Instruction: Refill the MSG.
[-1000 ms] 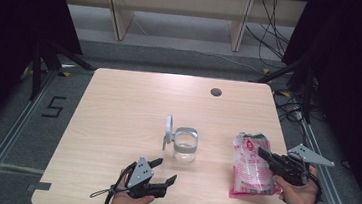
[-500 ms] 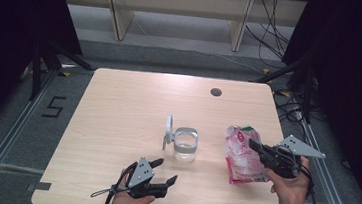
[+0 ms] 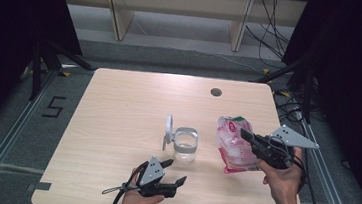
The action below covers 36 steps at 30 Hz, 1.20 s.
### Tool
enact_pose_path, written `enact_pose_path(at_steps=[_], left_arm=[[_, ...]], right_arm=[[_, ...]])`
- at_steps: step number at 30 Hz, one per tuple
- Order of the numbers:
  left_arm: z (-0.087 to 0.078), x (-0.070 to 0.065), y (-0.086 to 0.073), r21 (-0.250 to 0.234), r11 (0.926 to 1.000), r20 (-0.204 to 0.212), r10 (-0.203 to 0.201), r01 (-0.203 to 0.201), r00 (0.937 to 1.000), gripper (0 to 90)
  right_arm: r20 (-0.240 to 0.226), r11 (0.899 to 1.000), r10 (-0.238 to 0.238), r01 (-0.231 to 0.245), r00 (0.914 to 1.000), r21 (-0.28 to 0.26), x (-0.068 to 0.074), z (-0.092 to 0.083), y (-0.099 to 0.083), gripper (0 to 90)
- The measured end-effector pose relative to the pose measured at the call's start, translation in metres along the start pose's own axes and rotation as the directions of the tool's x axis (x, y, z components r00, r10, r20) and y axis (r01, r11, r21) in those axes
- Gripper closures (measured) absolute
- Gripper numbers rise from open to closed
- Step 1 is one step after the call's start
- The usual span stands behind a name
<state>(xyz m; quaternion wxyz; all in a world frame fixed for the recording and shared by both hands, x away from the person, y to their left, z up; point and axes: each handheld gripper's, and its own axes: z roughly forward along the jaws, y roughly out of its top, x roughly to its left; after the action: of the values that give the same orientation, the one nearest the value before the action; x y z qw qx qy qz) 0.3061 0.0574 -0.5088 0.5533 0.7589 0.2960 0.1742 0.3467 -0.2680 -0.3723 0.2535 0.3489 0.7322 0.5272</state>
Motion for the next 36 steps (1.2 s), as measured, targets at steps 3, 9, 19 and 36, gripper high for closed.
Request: enact_pose_path(at_steps=[3,9,19,36], left_arm=[[0.012,-0.009,0.001,0.008,0.9998,0.017,-0.017,0.017,0.9997,28.9],[0.038,-0.023,0.005,0.017,0.9998,0.05,0.011,-0.012,0.9987,28.7],[0.058,-0.033,0.008,0.019,0.9998,0.051,-0.01,0.009,0.9987,29.4],[0.064,-0.046,0.015,0.004,1.0,0.024,0.004,-0.004,0.9997,50.0]], right_arm=[[-0.012,0.999,-0.03,0.03,0.9995,-0.02,0.006,0.004,0.009,90.0],[-0.058,0.999,-0.032,0.03,0.9978,-0.027,0.023,0.009,0.02,90.0],[-0.12,0.996,-0.077,0.072,0.9898,-0.05,0.046,0.012,0.027,90.0],[-0.146,0.996,-0.083,0.076,0.9859,-0.048,0.06,0.014,0.029,90.0]])
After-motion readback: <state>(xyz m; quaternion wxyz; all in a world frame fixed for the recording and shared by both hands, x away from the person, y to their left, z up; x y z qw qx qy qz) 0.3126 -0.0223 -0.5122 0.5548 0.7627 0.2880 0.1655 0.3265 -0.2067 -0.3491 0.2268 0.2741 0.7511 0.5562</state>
